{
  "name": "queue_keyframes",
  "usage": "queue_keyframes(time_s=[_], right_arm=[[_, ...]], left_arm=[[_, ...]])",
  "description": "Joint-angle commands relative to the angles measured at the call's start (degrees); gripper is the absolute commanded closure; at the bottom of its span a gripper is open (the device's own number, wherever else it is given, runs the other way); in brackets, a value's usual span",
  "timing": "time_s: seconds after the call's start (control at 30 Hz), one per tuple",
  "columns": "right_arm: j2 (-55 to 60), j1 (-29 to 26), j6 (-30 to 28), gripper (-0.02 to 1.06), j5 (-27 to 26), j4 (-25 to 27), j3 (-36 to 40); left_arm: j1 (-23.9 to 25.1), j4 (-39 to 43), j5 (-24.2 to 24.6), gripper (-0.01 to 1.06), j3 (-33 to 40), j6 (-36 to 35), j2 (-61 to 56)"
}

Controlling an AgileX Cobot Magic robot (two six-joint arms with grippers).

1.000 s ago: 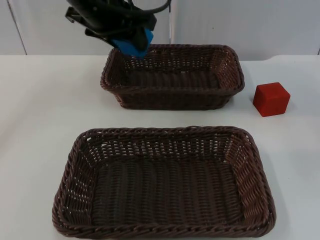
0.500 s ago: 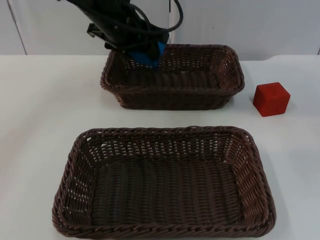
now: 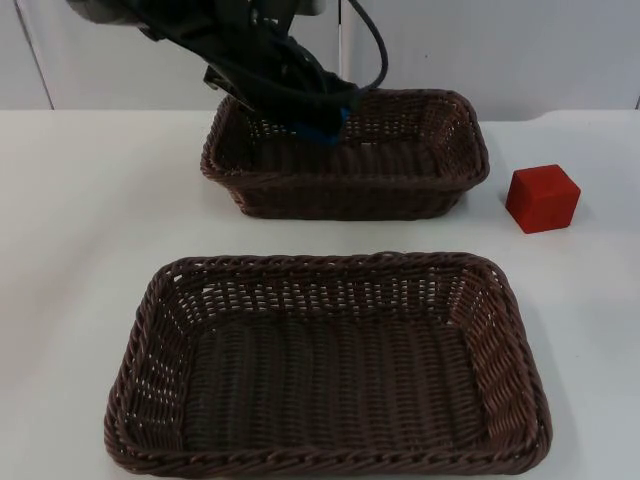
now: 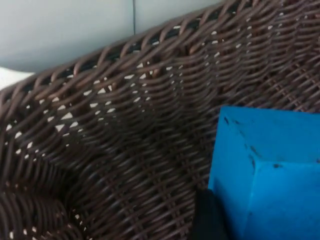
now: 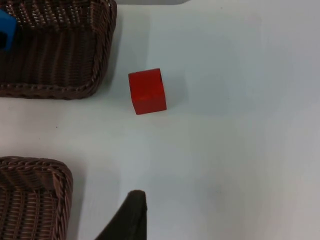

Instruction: Pick up one cube with the left hand and place it into the upper basket. Pick up one cube with the right hand and place it into the lower basket.

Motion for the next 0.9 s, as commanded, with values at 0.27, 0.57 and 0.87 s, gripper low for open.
queue_keyframes(time_s=[0.27, 0.57, 0.87], right_arm=[[-0.2, 0.1, -0.2, -0.01, -2.1, -0.4, 0.8], [-0.2, 0.1, -0.2, -0.01, -2.1, -0.4, 0.8], [-0.2, 0.1, -0.2, -0.01, -2.1, -0.4, 0.8]], left_arm=[[-0.5, -0.4, -1.0, 1.05, -0.4, 0.2, 1.9], [-0.5, -0.6, -1.0, 0.80, -0.4, 0.2, 2.0], [-0.5, -0.4, -0.8, 0.48, -0.4, 0.2, 2.5]])
